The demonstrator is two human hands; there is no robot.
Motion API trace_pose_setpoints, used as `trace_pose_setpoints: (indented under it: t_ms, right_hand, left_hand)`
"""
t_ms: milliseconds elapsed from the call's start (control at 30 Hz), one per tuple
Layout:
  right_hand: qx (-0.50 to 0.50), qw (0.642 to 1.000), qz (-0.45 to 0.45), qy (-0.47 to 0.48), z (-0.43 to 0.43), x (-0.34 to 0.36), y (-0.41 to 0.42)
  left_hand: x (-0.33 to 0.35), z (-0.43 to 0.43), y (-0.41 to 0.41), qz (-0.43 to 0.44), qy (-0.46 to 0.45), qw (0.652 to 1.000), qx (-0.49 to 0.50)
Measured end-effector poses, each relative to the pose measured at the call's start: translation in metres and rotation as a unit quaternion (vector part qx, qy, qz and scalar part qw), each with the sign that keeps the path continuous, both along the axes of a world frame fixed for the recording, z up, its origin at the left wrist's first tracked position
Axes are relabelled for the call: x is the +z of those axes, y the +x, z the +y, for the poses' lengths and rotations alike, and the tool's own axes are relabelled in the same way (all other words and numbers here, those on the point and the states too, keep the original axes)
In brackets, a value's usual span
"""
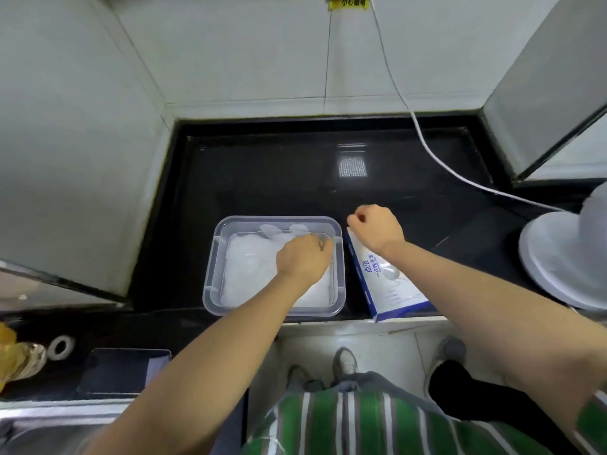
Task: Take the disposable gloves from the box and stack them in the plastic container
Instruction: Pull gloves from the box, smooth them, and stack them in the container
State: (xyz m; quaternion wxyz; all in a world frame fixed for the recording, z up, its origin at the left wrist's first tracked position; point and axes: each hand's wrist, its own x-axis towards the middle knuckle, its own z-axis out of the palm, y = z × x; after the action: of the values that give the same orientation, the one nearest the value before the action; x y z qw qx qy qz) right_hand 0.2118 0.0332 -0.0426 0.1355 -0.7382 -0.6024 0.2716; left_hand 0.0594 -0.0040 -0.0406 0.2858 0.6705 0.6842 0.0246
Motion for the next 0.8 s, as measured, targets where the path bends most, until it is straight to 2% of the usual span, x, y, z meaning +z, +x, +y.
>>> trace_pose_setpoints:
  t_ms: [100,167,267,467,567,667,733,800]
  right_hand:
    - [0.024,0.983,-0.116,-0.138,-0.02,-0.023,0.041]
    - [0.083,0.966,-0.169,-0.175,-0.031,-0.038,0.052]
    - [0.134,0.954,-0.21,-0.164,-0.04,-0.055,0.055]
    - [0.135,0.946,-0.275,-0.106,-0.044,-0.063,0.051]
    - [0.126,0.956,-0.251,-0.084,-0.047,-0.065,0.054]
    - [0.096,0.979,-0.168,-0.064,-0.041,-0.064,0.058]
    - [0.074,0.991,-0.102,-0.039,-0.036,-0.061,0.063]
    - [0.081,0.992,-0.09,-0.031,-0.035,-0.054,0.065]
  left_hand:
    - [-0.008,-0.004,0.018,-0.022,0.005,1.0,0.012]
    - [-0.012,-0.007,0.024,-0.012,0.016,1.0,0.017]
    - [-0.013,-0.009,0.028,-0.008,0.032,0.999,0.03]
    - [-0.011,-0.012,0.03,-0.003,0.039,0.998,0.041]
    - [-0.01,-0.013,0.032,-0.007,0.039,0.998,0.055]
    - [-0.006,-0.013,0.037,-0.027,0.088,0.993,0.07]
    - [0.0,-0.011,0.044,-0.045,0.139,0.989,0.031]
    - [0.007,-0.008,0.056,-0.028,0.163,0.984,-0.064]
